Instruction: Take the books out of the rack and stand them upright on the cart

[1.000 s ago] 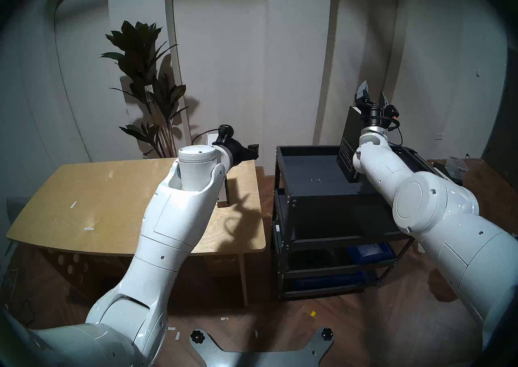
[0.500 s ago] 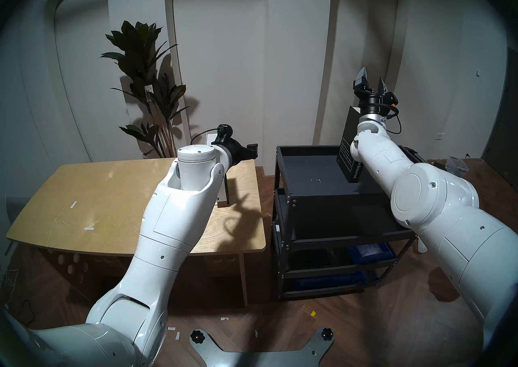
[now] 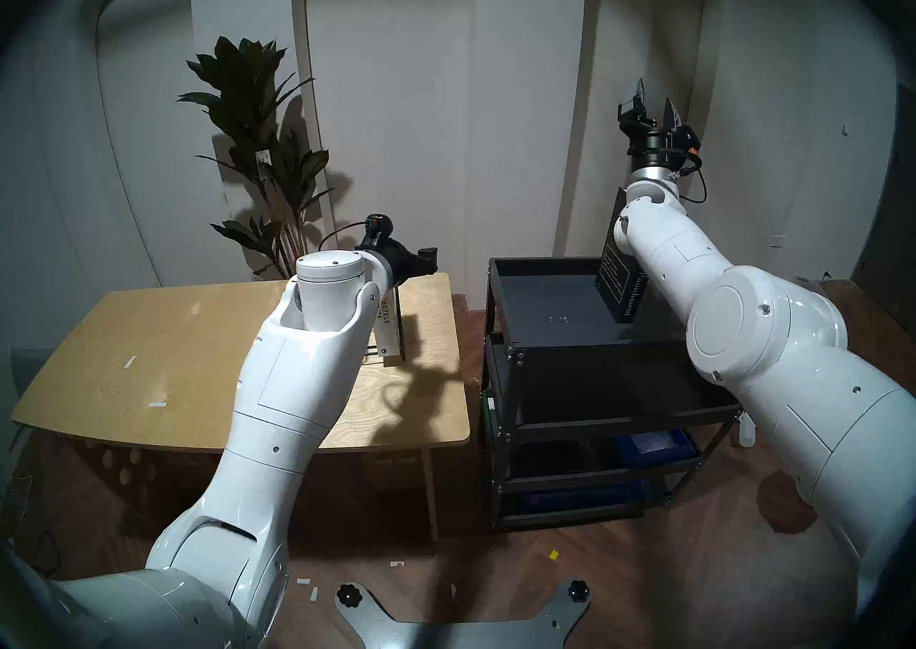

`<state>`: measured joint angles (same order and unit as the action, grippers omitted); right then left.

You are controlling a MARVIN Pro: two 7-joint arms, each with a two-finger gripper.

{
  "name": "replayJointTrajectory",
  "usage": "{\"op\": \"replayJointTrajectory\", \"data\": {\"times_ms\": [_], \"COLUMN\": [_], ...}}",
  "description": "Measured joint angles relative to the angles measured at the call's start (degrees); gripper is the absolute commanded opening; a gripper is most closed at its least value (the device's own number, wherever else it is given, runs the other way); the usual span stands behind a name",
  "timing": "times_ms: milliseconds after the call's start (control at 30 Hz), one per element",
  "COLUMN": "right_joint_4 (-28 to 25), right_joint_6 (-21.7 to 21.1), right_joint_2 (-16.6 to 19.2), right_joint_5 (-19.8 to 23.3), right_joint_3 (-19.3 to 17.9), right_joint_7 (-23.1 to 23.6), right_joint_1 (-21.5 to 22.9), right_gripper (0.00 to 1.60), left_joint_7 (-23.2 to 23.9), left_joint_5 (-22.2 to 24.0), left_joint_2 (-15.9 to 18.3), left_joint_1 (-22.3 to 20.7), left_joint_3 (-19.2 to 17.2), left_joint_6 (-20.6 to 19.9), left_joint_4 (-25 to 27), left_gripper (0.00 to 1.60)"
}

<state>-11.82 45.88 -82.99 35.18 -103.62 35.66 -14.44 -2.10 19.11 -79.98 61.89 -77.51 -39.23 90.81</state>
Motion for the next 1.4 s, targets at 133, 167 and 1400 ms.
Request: {"op": "replayJointTrajectory", "data": {"times_ms": [133,167,1400], "right_joint_4": [-0.56,-0.69,-8.93], "right_joint_6": [-0.01,-0.02,-1.47], "right_joint_2": [-0.53,-0.65,-3.38], "right_joint_5": [-0.41,-0.5,-4.67], "right_joint_3": [0.47,0.58,5.21], "right_joint_7": [-0.18,-0.23,-4.9], "right_joint_1": [1.2,1.51,14.94], "right_gripper": [1.6,1.6,1.6], "left_joint_7": [-0.28,-0.37,-4.95], "left_joint_5": [-0.32,-0.39,-2.61], "left_joint_2": [0.62,0.75,3.56], "left_joint_1": [-0.02,-0.02,0.11], "left_joint_3": [-0.88,-1.06,-5.19], "left_joint_6": [0.0,0.0,0.14], "left_joint_4": [-0.24,-0.3,-0.83], "left_gripper": [1.6,1.6,1.6]}}
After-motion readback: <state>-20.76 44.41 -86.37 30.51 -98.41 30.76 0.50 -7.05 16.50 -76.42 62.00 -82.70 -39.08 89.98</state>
